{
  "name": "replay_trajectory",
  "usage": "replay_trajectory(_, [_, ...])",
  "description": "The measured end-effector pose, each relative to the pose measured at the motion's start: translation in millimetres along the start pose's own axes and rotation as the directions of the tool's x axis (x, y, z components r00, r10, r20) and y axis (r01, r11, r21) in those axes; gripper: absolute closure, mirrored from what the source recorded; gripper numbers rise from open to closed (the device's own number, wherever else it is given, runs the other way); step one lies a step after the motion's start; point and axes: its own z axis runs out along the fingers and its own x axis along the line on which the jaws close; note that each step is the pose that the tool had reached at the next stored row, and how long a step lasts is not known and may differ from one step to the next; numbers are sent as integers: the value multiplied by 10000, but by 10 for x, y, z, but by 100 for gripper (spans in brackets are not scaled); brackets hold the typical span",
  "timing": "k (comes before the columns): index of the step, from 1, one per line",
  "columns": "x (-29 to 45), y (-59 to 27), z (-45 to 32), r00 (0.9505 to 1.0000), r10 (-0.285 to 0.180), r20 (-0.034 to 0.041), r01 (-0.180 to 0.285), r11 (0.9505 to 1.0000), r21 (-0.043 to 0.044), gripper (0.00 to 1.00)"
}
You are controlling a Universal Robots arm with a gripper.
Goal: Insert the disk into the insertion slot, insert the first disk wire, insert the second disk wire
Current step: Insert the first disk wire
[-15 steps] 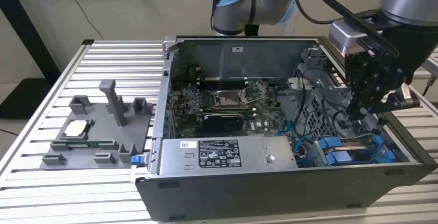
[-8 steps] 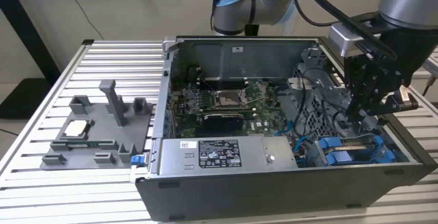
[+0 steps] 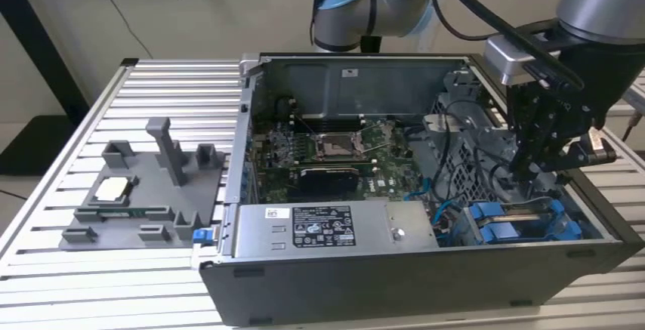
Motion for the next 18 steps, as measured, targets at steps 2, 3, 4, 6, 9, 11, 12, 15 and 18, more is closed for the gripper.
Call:
replay_trajectory(2, [-1,0,3,10000,-1,-7,1,10000,0,81])
replay_trajectory(3, [-1,0,6,10000,-1,-18,1,10000,-1,81])
replay_trajectory(4, [-1,-3,11,10000,-3,-28,3,10000,-1,81])
replay_trajectory(6, [1,-16,23,10000,-4,-36,4,10000,-9,81])
replay_trajectory(9, [7,-53,35,10000,-9,-75,9,10000,-99,81])
replay_trajectory(11, [23,-89,45,10000,-13,-80,11,9998,-218,81])
replay_trajectory(12, [33,-107,49,10000,-14,-81,11,9996,-287,81])
replay_trajectory(15, [65,-159,65,10000,-18,-77,14,9989,-475,81])
replay_trajectory(18, [105,-182,83,10000,-19,-74,14,9983,-580,81])
